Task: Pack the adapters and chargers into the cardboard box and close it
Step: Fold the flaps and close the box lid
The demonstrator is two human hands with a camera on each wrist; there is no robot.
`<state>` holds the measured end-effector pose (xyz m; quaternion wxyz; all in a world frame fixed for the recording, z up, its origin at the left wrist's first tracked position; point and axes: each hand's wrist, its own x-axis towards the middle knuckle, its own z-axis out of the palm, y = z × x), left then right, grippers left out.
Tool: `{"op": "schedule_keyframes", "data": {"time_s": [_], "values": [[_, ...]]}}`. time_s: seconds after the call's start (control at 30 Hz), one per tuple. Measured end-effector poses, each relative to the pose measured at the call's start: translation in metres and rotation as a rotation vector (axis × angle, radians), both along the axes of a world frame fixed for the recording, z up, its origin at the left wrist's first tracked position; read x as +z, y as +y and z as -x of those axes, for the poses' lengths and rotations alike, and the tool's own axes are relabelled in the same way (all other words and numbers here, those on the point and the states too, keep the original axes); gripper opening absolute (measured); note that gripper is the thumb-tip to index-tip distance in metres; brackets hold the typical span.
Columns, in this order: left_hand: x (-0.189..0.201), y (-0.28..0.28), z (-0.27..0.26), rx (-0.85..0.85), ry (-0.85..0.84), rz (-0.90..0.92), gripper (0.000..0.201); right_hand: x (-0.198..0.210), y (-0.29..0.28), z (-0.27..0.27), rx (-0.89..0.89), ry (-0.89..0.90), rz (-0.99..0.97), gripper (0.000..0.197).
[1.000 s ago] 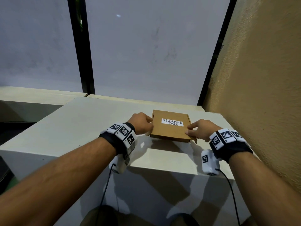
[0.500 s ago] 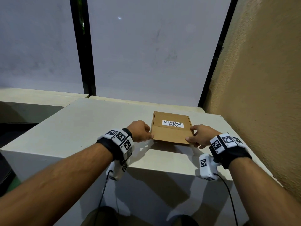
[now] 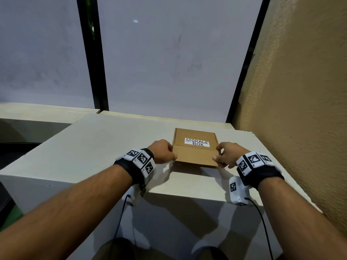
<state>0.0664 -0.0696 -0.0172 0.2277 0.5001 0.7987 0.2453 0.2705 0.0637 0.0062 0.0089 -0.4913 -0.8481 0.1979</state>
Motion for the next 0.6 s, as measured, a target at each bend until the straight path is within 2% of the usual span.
{"op": "schedule_keyframes", "data": {"time_s": [0.1,0.3,0.37,0.47,0.6], "values": [[-0.002,0.001,0.001,0.032,-0.134,-0.019,0.038,0.0,0.001,-0.001,-0.008,0.023,0.052,0.048],[-0.001,0.002,-0.001,0.01,-0.05,0.0,0.034,0.003,0.0,0.0,0.014,-0.004,0.018,0.052],[-0.001,0.002,0.0,0.001,-0.025,0.025,0.043,0.003,0.001,0.0,0.017,-0.019,0.008,0.053],[-0.006,0.003,0.003,0.014,0.053,0.035,0.067,0.001,0.003,-0.002,0.023,-0.044,-0.012,0.053],[-0.012,0.008,0.002,0.013,0.098,0.0,0.079,0.0,0.008,-0.003,0.042,-0.084,-0.05,0.056]]}}
